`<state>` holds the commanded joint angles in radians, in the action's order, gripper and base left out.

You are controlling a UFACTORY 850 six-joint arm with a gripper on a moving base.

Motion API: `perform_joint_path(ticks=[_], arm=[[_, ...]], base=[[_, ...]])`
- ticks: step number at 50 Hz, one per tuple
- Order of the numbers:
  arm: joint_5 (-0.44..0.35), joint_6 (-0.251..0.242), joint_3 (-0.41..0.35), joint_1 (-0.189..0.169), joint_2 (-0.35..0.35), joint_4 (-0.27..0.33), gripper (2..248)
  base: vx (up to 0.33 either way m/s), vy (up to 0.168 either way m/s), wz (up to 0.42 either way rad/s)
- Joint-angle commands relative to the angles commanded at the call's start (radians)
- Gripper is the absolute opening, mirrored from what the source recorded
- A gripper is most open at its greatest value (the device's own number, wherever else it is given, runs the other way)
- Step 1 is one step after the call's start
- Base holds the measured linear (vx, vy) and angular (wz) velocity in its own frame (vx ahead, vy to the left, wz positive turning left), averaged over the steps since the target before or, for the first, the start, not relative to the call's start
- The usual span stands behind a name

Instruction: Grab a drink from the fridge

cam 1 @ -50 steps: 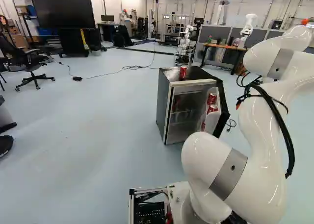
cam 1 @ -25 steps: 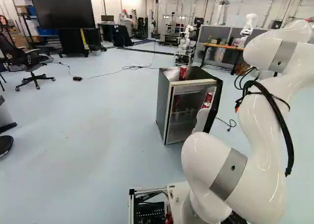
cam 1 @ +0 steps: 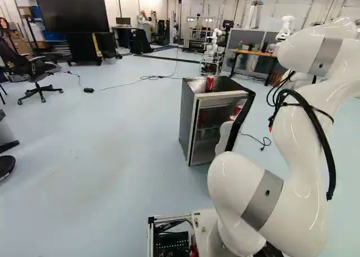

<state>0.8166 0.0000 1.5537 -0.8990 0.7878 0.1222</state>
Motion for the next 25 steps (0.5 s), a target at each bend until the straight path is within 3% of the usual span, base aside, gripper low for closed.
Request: perform_joint_path(ticks=[25], arm=[[-0.115,0.000,-0.145,0.023,-0.084,0.115,247]], base=[[0.000,0.000,0.000]])
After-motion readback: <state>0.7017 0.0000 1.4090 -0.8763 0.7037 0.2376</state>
